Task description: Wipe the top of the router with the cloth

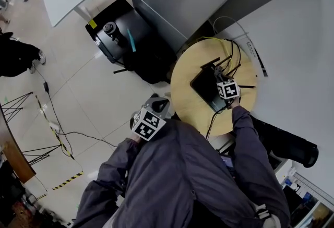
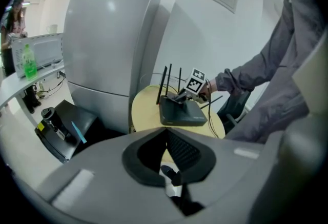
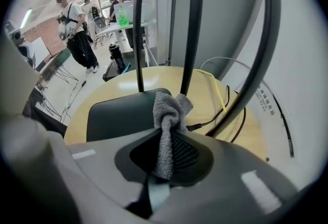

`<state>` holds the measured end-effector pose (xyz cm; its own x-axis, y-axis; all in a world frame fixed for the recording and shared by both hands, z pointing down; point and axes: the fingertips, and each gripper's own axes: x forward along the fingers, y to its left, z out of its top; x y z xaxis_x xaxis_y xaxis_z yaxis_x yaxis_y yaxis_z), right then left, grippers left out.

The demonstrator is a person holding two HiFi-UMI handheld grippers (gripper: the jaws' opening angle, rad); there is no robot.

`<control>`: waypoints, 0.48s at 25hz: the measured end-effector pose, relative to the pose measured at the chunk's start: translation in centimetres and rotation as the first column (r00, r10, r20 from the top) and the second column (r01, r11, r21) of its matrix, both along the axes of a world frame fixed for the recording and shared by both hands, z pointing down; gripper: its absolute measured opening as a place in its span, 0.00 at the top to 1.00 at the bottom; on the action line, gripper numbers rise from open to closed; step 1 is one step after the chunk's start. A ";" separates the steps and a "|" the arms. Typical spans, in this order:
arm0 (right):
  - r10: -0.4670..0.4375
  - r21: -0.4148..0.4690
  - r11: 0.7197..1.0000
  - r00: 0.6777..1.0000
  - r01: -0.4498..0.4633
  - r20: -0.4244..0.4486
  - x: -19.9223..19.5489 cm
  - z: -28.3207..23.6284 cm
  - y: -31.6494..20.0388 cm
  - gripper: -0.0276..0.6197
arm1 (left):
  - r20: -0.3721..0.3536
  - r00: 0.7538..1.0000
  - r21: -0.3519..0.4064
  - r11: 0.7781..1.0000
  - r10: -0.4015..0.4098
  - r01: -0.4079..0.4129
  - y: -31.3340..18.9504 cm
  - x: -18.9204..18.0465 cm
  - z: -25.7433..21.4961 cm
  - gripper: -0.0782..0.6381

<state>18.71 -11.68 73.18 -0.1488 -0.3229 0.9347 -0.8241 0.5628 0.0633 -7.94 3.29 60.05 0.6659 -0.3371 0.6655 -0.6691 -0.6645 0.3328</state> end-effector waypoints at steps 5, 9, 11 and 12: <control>-0.055 -0.016 0.998 0.998 0.055 0.006 -1.7 -0.1 1.9 0.91 | -0.005 1.000 0.005 1.000 0.022 -0.022 0.1 0.3 -0.1 0.89; -0.063 -0.021 0.998 0.998 0.064 0.020 -3.0 -0.1 4.3 0.91 | -0.008 0.999 0.007 0.999 0.037 -0.037 0.0 0.6 -0.2 0.89; -0.081 -0.020 0.996 0.996 0.082 0.039 -4.0 -0.2 5.5 0.91 | -0.009 0.999 0.006 0.999 0.047 -0.047 0.0 0.8 -0.1 0.89; -0.092 -0.019 0.995 0.995 0.093 0.047 -4.5 -0.2 6.0 0.91 | -0.009 0.999 0.005 0.999 0.052 -0.052 0.0 0.8 -0.1 0.89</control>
